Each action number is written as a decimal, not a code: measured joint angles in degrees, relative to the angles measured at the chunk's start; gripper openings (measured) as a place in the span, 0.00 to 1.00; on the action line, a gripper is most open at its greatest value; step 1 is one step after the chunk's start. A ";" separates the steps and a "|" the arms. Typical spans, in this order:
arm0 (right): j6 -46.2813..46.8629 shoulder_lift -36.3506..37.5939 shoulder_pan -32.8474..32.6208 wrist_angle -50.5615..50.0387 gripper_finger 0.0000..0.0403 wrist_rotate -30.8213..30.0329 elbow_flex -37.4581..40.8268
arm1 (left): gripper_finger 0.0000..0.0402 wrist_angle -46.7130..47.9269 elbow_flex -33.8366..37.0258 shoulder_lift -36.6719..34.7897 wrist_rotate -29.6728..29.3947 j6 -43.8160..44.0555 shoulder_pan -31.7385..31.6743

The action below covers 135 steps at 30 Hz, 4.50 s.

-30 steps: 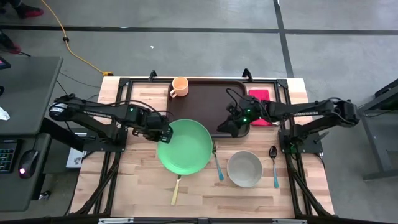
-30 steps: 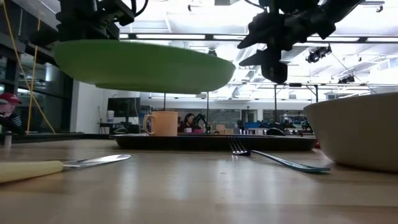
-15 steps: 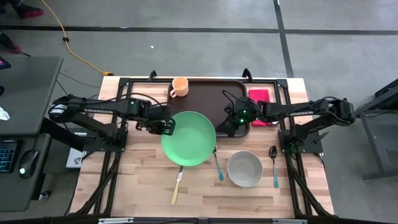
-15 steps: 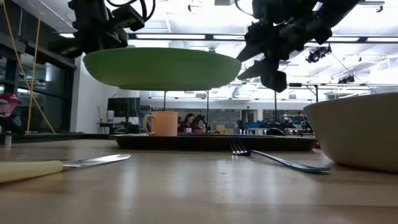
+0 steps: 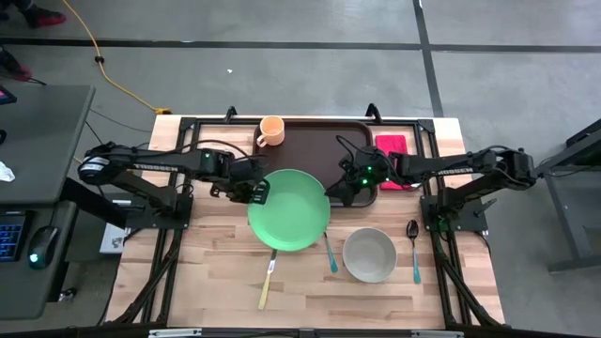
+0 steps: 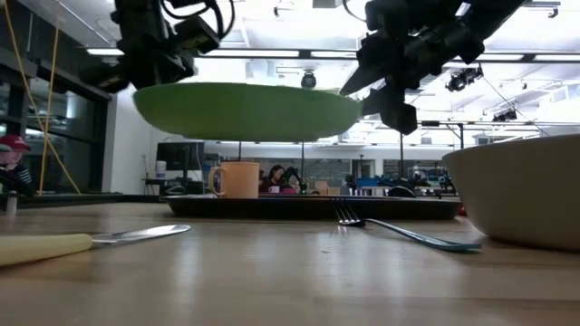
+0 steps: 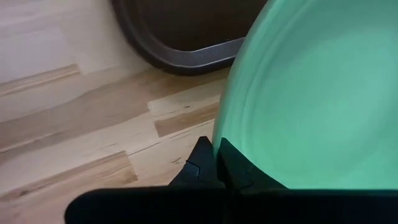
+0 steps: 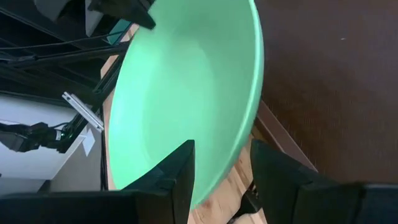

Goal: Set up tray
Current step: Put the green plate on the brown serving tray to the bottom right of the yellow mug

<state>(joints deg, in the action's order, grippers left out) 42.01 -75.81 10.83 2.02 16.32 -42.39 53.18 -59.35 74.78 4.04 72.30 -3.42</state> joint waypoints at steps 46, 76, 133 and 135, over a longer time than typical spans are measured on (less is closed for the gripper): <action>-4.08 0.00 0.05 -5.44 0.05 -7.83 0.07 | 0.03 -10.66 -0.02 2.14 1.59 0.59 0.02; -3.13 -0.04 0.14 -6.91 0.00 -10.27 0.07 | 0.18 -11.62 -0.11 2.10 1.09 -1.58 0.02; -9.51 0.22 21.68 -10.55 0.00 -1.55 0.02 | 0.19 12.06 -0.02 -1.35 -8.40 -6.05 0.00; -9.84 0.22 22.86 -10.58 0.00 -0.87 0.02 | 0.19 13.18 -0.02 -1.35 -11.97 -7.54 0.04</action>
<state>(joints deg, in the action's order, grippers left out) 32.16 -75.59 33.69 -8.56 15.44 -42.37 66.36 -59.37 73.43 -7.93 64.76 -3.38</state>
